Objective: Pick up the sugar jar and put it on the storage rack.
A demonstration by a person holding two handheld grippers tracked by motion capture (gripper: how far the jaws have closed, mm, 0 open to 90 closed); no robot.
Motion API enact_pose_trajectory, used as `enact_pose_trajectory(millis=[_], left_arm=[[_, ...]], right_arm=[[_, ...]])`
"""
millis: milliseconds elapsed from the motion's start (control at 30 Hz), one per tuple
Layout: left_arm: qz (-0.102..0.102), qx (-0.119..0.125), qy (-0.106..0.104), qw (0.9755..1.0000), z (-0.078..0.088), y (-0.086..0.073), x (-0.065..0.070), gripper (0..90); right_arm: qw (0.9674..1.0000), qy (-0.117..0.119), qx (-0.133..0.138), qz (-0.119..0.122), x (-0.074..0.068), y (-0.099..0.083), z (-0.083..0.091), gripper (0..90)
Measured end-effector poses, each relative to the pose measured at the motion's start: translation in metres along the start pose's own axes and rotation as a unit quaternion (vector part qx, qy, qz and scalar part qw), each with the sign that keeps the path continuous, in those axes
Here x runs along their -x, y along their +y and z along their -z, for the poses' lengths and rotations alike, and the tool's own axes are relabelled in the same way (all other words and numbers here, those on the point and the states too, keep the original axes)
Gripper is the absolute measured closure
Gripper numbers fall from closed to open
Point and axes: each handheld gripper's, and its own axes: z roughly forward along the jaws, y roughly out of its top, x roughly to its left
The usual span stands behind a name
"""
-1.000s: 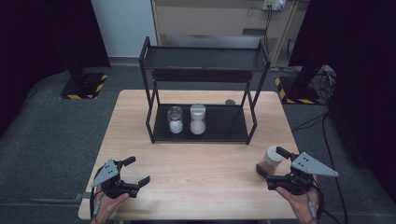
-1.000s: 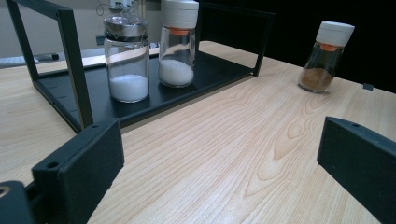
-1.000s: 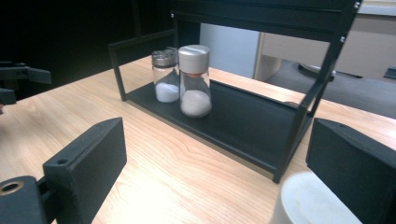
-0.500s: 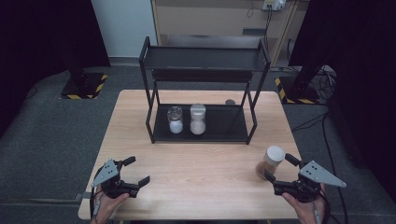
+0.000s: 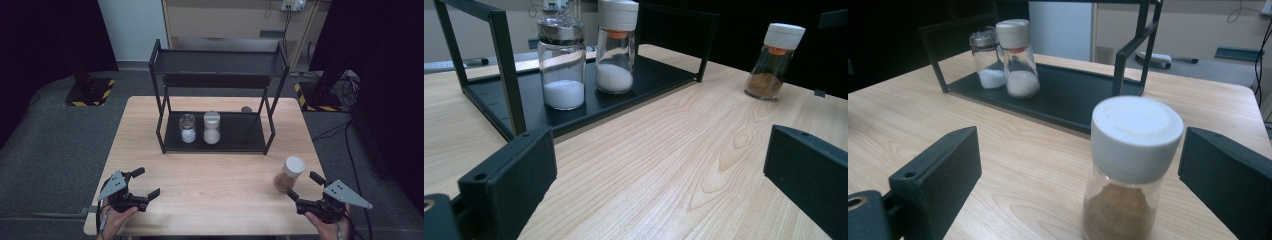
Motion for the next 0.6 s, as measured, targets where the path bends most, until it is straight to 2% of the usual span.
enact_pose_trajectory(millis=[200, 400, 600], left_arm=[[0.000, 0.001, 0.002, 1.0000, 0.001, 0.000, 0.000, 0.0], [0.000, 0.005, 0.007, 1.0000, 0.004, 0.000, 0.002, 0.0], [-0.004, 0.007, 0.010, 0.9999, 0.006, 0.000, 0.004, 0.0]], right_arm=[[0.9999, 0.000, 0.004, -0.010, 0.004, -0.010, 0.000, 3.6], [0.9999, -0.011, 0.002, -0.011, 0.004, -0.016, -0.001, 3.8], [0.9997, -0.007, 0.006, -0.022, 0.008, -0.021, 0.001, 3.6]])
